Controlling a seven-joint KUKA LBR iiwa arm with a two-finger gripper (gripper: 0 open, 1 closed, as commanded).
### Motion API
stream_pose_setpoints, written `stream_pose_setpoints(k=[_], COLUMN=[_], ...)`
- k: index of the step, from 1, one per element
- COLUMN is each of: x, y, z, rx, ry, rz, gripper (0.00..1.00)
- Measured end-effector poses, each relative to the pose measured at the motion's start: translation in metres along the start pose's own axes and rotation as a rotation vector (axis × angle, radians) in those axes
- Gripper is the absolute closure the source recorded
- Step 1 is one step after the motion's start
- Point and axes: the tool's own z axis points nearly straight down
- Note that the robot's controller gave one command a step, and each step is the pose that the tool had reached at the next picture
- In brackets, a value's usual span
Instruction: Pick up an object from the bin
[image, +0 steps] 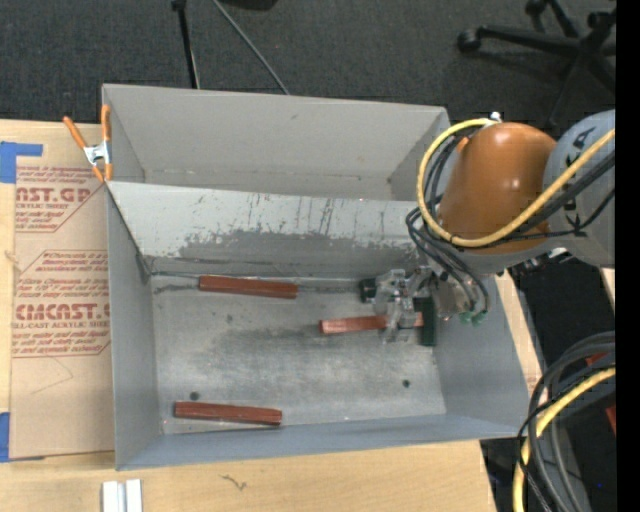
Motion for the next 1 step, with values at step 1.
stream_pose_setpoints(k=[1], x=[-0.0369], y=[0.0137], z=[-0.0316], rx=[-0.002], ry=[0.002], rz=[-0.184], gripper=[1.00])
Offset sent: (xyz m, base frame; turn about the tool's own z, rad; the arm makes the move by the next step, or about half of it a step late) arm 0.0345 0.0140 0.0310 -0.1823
